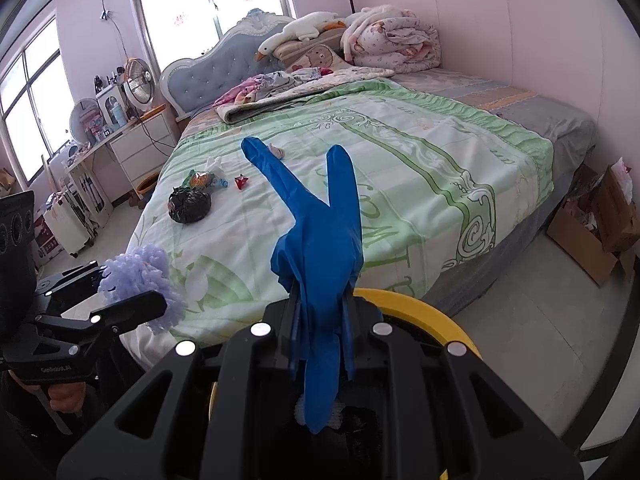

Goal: Collect trash
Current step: 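Lift and carry the blue glove and banded lavender puff to the bin, then open the right tool to drop the glove while the left tool drops the puff into the bin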

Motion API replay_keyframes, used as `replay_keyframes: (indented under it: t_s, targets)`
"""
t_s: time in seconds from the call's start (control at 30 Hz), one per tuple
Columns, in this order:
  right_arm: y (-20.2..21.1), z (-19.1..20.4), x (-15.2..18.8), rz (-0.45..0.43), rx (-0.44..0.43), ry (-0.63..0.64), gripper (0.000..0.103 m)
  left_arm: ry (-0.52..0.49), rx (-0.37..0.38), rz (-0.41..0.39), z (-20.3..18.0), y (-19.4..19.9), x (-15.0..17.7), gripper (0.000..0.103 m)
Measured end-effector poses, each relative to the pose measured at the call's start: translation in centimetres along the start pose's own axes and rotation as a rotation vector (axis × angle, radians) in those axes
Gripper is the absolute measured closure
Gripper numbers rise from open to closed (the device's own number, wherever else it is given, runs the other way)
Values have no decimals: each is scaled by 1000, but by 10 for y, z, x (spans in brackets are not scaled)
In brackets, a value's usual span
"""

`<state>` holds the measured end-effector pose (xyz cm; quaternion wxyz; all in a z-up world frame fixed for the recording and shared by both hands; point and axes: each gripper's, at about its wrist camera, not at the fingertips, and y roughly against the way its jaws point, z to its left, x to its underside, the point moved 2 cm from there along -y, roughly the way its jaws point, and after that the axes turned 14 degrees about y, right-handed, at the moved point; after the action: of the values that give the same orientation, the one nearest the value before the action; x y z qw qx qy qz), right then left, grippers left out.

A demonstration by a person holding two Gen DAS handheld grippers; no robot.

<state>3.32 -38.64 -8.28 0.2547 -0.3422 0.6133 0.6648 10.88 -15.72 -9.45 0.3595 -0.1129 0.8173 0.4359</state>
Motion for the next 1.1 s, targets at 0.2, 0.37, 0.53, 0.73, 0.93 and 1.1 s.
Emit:
replay_keyframes:
  t_s: [0.2, 0.37, 0.53, 0.73, 0.93, 1.1]
  targets:
    - [3, -10, 20, 20, -16, -33, 86, -10, 22, 55, -12, -17, 12, 46]
    - [0, -16, 33, 42, -28, -52, 86, -15, 30, 90, -19, -26, 21, 46]
    - [-2, -21, 41, 47, -38, -75, 86, -35, 37, 107, -26, -30, 28, 46]
    - [0, -26, 42, 47, -35, -92, 81, -54, 50, 105, -31, -28, 29, 45]
    - [5, -37, 38, 35, -9, -124, 72, -42, 58, 102, -28, -26, 27, 32]
    - [9, -42, 34, 21, 21, -125, 67, -24, 60, 71, -22, -17, 22, 24]
